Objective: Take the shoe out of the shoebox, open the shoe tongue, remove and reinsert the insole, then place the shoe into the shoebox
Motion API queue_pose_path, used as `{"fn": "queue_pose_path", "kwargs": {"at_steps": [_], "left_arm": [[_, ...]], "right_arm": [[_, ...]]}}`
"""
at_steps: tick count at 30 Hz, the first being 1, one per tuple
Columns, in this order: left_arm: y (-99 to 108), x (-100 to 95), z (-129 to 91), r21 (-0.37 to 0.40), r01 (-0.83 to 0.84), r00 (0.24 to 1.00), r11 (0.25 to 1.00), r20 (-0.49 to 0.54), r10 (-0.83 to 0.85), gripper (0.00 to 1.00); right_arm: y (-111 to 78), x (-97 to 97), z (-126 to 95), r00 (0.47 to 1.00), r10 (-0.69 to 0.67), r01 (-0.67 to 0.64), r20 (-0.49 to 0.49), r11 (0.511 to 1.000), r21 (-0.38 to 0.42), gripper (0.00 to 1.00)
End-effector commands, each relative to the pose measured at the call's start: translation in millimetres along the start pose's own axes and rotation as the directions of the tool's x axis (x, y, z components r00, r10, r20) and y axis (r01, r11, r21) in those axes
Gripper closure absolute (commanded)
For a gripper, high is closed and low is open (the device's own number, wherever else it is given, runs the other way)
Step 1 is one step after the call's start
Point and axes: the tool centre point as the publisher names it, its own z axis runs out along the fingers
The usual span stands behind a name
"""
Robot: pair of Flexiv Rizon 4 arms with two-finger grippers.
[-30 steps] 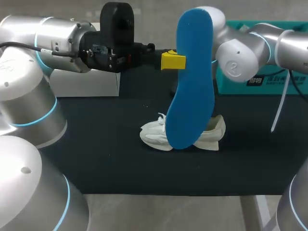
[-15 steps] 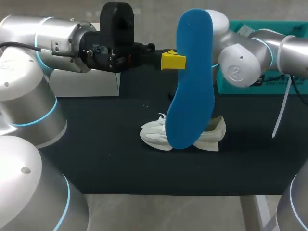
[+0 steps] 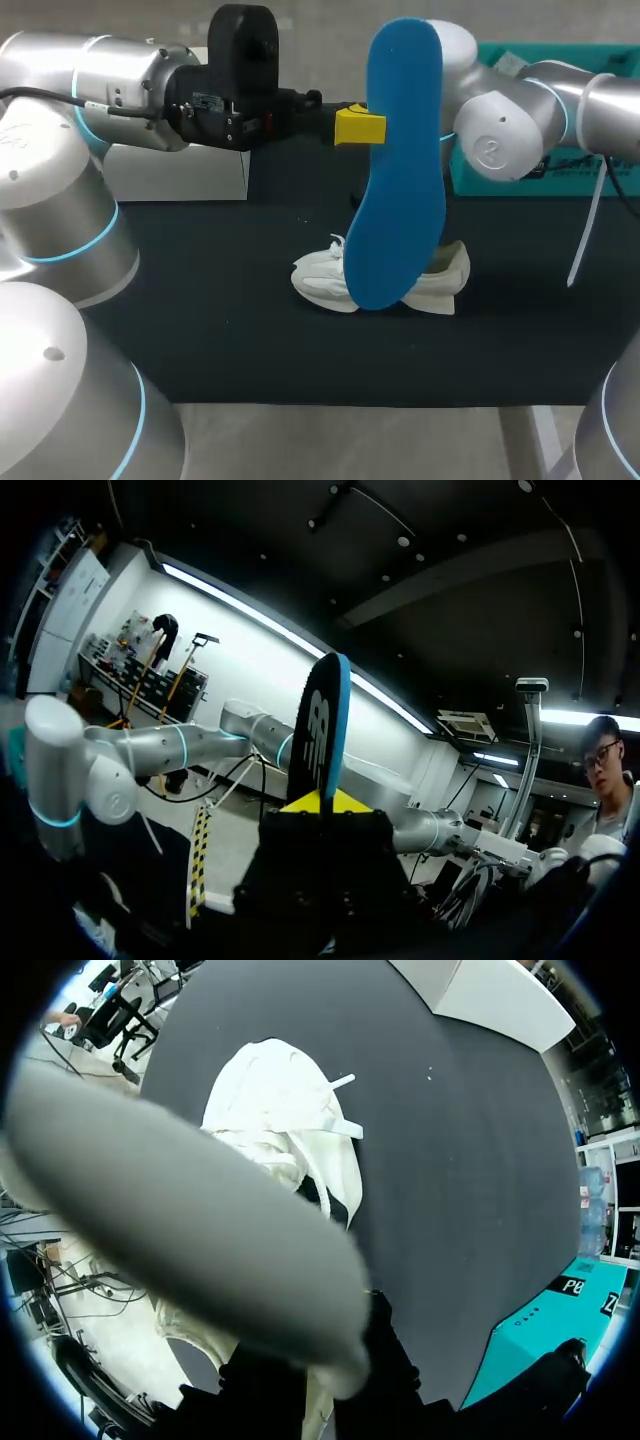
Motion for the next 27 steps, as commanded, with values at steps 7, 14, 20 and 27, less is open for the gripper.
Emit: {"fn": "queue_pose_path", "kwargs": {"at_steps": [7, 14, 20, 27], "left_arm": [[0, 0.1, 0, 0.0, 0.0, 1.0, 1.0, 0.0, 0.0, 1.0], [0, 0.1, 0, 0.0, 0.0, 1.0, 1.0, 0.0, 0.0, 1.0], [0, 0.1, 0, 0.0, 0.0, 1.0, 1.0, 0.0, 0.0, 1.0], [0, 0.1, 0, 0.0, 0.0, 1.0, 1.0, 0.0, 0.0, 1.0]], "right_arm": [[-1.1, 0.5, 0, 1.0, 0.0, 0.0, 0.001, 1.0, -0.001, 1.0], [2.6, 3.2, -5, 0.996, 0.086, -0.086, -0.015, 0.996, -0.038, 1.0], [4.8, 3.9, -17, 0.977, 0.21, -0.21, -0.033, 0.978, 0.002, 1.0], [13.5, -5.8, -42, 0.875, 0.466, -0.478, -0.13, 0.874, -0.086, 1.0]]}}
